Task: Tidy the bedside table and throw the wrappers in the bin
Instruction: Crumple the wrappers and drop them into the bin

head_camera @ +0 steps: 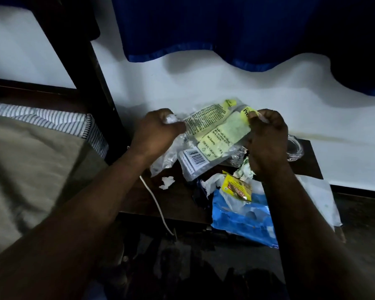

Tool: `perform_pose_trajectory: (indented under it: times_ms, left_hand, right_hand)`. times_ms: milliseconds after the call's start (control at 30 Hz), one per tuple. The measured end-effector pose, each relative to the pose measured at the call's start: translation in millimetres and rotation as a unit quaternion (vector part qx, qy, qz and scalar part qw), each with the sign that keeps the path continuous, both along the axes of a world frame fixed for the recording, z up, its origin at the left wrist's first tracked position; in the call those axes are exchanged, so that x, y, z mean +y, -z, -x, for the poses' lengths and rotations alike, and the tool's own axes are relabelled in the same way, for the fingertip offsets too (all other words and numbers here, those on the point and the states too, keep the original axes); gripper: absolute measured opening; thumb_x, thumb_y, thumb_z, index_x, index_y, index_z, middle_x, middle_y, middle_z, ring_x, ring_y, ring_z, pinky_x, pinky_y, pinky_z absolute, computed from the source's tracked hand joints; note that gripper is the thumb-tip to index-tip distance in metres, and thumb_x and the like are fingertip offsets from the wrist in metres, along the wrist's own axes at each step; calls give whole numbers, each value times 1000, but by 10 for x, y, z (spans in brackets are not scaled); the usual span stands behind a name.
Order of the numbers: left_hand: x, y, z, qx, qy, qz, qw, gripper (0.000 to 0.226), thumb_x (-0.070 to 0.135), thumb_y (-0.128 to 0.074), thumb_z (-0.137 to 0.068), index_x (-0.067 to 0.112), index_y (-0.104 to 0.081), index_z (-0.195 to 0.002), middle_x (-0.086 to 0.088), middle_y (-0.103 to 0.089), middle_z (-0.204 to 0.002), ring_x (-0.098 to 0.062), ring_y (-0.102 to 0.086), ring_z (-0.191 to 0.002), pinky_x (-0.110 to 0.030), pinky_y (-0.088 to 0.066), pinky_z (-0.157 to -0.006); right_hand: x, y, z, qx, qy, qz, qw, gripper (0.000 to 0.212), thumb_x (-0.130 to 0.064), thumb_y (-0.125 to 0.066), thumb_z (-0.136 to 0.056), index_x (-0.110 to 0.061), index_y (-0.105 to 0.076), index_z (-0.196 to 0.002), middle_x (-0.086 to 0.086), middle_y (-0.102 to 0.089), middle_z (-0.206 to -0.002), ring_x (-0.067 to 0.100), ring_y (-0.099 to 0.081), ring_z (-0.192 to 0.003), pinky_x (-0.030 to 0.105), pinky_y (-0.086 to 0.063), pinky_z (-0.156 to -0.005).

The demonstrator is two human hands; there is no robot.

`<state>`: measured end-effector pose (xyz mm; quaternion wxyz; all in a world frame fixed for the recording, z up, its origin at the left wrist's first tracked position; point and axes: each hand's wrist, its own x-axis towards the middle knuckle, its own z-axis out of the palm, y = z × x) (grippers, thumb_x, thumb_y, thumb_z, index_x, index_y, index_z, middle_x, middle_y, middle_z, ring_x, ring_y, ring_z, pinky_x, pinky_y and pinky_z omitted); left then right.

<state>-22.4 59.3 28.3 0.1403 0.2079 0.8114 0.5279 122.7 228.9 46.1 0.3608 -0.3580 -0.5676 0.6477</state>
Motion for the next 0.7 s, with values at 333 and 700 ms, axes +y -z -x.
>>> perform_pose_trajectory:
  times_ms: [333,700]
  left_hand:
    - [71,-78,-259,-187,171,-131,958,57,34,-89,-63,32,-76,-118,-4,-69,-130,-22,-65,-123,-39,-49,-110]
    - [158,-124,-465,-108,209,-153,960,36,-12,-56,-92,20,-73,-92,14,-77,-77,1,-72,-78,-18,-57,-75]
  right_hand:
    - [-120,35,80,133,-76,239,959,36,5,-39,-100,-7,-70,-114,16,-77,-111,33,-74,-103,49,-56,-101]
    - [-333,11,-90,-105,-254,-3,961,42,-55,-75,-89,-19,-79,-110,2,-81,-109,22,-76,-107,51,-58,-100]
